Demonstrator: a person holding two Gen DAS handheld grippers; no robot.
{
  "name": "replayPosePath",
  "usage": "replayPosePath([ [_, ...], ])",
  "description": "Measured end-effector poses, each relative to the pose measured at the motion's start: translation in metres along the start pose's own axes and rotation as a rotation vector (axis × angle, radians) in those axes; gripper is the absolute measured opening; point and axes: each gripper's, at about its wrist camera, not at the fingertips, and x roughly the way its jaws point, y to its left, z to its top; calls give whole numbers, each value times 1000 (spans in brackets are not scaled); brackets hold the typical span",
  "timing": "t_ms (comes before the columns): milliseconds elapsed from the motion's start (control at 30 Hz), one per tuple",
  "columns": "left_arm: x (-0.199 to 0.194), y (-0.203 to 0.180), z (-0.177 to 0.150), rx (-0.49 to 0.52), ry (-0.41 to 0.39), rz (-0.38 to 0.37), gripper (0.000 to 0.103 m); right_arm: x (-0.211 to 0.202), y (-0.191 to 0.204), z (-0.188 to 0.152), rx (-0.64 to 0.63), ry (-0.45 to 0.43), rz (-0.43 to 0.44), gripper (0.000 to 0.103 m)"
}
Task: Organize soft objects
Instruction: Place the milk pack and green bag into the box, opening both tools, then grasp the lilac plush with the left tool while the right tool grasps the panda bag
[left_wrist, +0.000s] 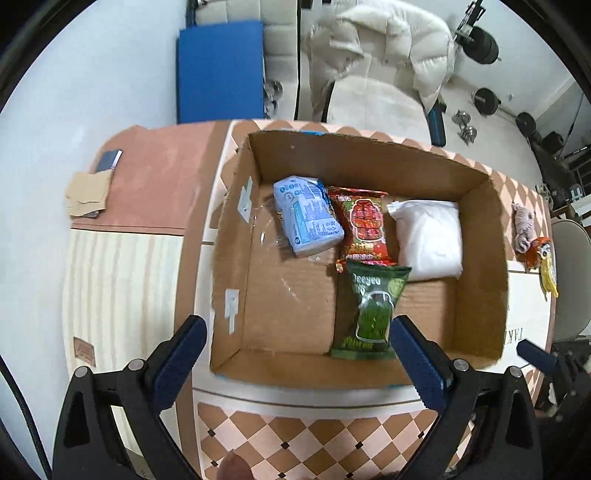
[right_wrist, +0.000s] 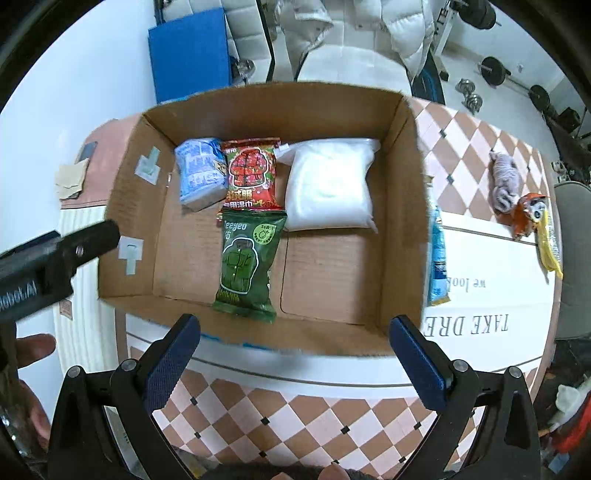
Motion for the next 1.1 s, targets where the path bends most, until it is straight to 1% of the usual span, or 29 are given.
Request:
replayPosePath([
  [67, -11, -3, -12, -1, -22, -2, 103, -12, -3, -7, -6, -25, 0, 103],
  [133, -19, -6, -20, -11, -32, -21, 103, -23, -7, -13, -9, -38, 6, 103],
  [267, -31, -20, -25, -6, -47, -18, 103, -37, -18, -22, -4, -52, 36, 103],
  [333, -39, -33, -25, 7, -52, -31, 103, -45, -29, -25, 7, -62, 58, 103],
  [400, -48, -52, -21, 25, -59, -42, 103, -54, -46, -26, 31, -74, 86, 103],
  [500, -61, -94, -9, 95, -87, -34, 103, -68, -83, -25, 88, -86, 117, 103],
  [600, -68, -151, 5, 176, -109, -17, 103, -82, -137, -20, 162, -103, 119, 103],
  [667, -62, -189, 16, 223, -99, -49, 103, -89, -182, -16, 221, -117, 107, 103],
  [700, -55, -208, 22, 241, -86, -63, 103, -90, -204, -15, 241, -115, 87, 103],
  [767, -28, -251, 35, 288, -15, -89, 103, -88, -247, -11, 288, -109, 53, 103],
  [867, 21, -301, 49, 337, 91, -78, 103, -74, -311, -1, 341, -69, 38, 103],
  [900, 36, -313, 51, 342, 126, -70, 102, -68, -328, 3, 349, -56, 36, 103],
  [933, 55, -327, 55, 341, 171, -73, 100, -59, -349, 9, 357, -36, 37, 103],
  [1000, 81, -347, 58, 327, 241, -100, 98, -46, -375, 17, 370, -18, 47, 103],
  [1033, 91, -356, 60, 318, 258, -95, 98, -36, -392, 24, 383, -2, 54, 103],
  [1100, 112, -375, 70, 303, 285, -92, 98, -20, -413, 37, 402, 17, 64, 103],
])
